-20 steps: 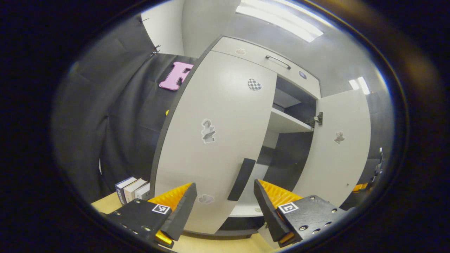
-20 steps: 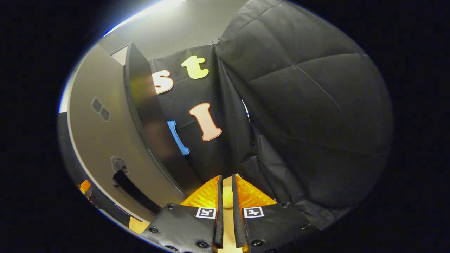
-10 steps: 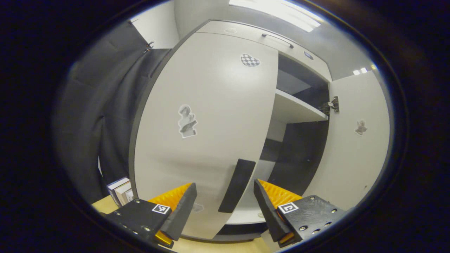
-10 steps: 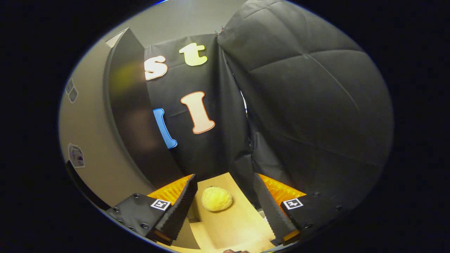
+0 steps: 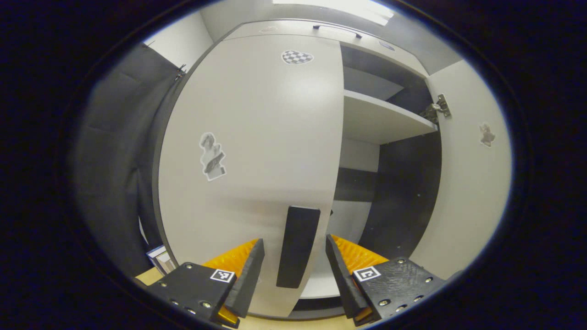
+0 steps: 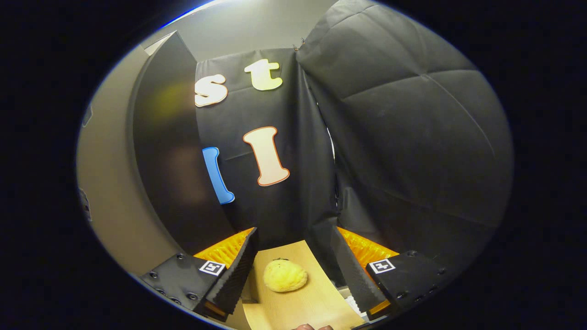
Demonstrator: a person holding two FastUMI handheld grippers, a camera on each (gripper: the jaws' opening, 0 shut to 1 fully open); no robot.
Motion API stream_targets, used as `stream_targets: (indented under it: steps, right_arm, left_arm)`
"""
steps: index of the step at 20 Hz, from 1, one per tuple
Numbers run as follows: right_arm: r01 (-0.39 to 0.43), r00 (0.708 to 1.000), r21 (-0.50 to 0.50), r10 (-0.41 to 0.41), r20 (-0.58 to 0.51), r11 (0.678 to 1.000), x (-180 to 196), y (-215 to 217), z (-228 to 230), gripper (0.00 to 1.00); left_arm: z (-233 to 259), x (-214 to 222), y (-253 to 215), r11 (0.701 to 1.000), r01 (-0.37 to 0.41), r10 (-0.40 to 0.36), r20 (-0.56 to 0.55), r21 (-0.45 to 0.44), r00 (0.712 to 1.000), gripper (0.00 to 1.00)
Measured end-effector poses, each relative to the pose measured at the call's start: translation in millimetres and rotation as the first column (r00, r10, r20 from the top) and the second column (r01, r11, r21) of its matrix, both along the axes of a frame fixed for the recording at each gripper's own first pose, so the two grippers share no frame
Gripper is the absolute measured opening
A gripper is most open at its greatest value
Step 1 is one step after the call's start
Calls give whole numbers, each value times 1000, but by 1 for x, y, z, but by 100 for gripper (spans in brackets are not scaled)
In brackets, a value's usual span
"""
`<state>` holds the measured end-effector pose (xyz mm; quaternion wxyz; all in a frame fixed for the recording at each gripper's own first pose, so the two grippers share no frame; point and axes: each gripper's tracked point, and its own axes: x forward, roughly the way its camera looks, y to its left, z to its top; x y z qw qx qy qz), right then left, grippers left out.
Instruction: Open the right door of the double-door shoe cabinet with the right hand, and open the left door with the left hand.
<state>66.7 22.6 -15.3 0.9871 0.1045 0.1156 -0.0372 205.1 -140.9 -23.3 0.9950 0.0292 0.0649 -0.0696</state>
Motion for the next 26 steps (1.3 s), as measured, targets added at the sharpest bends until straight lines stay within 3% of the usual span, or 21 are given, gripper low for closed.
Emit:
stream_targets:
  steps: [3,5,6,11,13,19,26]
  right_arm:
    - [-13,1000,9,13,-1,1000,1,2,0,92]
    - [-21,1000,18,21,1,1000,2,4,0,92]
    - [-25,1000,21,25,3,999,4,4,0,98]
    - [-37,999,-5,37,-7,999,-3,1,-2,92]
    - [-34,999,-29,34,1,999,-4,-1,-1,92]
    - [5,1000,-69,-4,21,998,-14,-3,5,92]
    - [117,992,-95,-112,62,989,-31,-9,15,92]
  left_arm:
    - [3,5,2,999,-37,36,24,35,999,44]
    - [3,5,2,999,-42,42,28,14,999,35]
    - [2,5,2,999,-47,47,29,5,998,33]
    - [-4,5,2,992,-86,83,43,91,996,22]
    - [-1,3,2,996,-77,74,48,54,996,20]
    - [-7,-21,11,999,-10,8,63,36,998,20]
    - [0,-74,34,990,142,-142,34,-15,989,20]
